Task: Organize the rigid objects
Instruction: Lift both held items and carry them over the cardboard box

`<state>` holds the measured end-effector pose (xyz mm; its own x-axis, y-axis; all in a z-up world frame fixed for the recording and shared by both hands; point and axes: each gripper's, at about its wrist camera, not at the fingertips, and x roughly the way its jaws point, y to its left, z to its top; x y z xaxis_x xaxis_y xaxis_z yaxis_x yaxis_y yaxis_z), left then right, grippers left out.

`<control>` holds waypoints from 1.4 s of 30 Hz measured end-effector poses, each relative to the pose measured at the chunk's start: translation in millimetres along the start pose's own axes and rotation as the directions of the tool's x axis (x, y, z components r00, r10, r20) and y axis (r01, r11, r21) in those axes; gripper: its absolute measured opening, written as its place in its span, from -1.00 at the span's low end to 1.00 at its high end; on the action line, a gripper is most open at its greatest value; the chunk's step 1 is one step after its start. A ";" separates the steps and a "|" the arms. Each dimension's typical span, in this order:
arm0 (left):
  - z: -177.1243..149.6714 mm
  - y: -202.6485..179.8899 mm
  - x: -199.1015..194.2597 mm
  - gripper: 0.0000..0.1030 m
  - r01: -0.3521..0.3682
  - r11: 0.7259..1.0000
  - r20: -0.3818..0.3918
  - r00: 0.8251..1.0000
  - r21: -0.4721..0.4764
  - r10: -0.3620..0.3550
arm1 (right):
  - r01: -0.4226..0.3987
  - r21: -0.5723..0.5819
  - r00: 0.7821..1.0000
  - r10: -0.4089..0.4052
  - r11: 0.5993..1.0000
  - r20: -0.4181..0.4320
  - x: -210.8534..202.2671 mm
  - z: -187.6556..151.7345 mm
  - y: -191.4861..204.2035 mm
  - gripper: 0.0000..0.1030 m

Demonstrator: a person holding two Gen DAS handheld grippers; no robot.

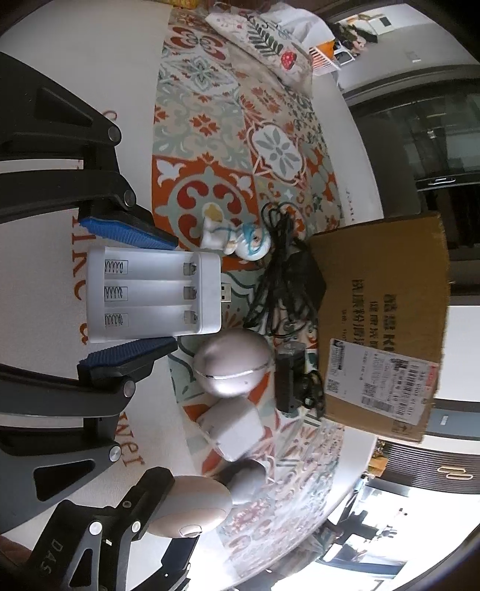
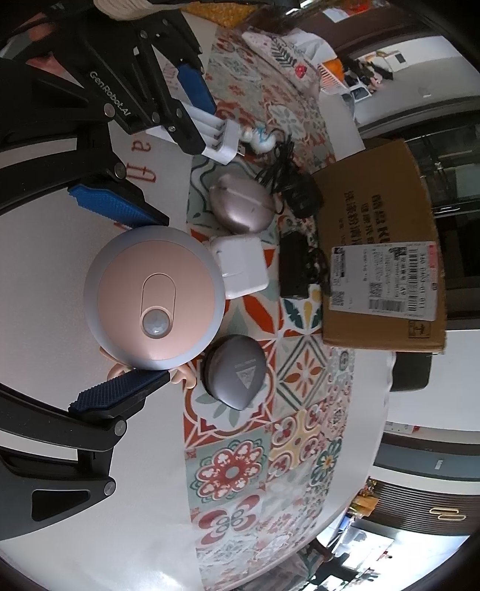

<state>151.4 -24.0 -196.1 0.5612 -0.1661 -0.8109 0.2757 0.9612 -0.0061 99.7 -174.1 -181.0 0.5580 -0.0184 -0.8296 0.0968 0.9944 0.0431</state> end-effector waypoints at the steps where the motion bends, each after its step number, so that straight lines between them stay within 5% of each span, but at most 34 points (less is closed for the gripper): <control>1: 2.1 0.4 -4.8 -0.08 0.000 1.000 0.007 1.000 -0.001 0.000 | -0.001 0.000 1.000 0.001 1.000 0.007 -3.3 1.5 0.5 0.44; 17: 52.8 9.1 -85.3 -0.08 -0.036 0.999 0.173 0.984 -0.033 0.041 | -0.026 -0.013 0.987 0.028 1.000 0.160 -69.5 50.7 4.9 0.44; 36: 113.5 9.2 -158.3 -0.08 -0.091 0.996 0.387 0.917 -0.026 0.094 | -0.042 -0.073 0.940 0.064 0.996 0.336 -131.8 119.0 7.3 0.44; 42: 137.2 13.9 -158.2 -0.08 -0.040 0.999 0.395 0.918 -0.027 0.048 | -0.083 -0.072 0.937 0.102 0.994 0.333 -128.0 146.1 5.9 0.44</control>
<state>173.5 -14.6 12.4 0.8360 -0.1933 -0.5135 0.2316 0.9728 0.0108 149.3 -181.1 6.8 0.8075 0.0499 -0.5878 -0.0091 0.9974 0.0720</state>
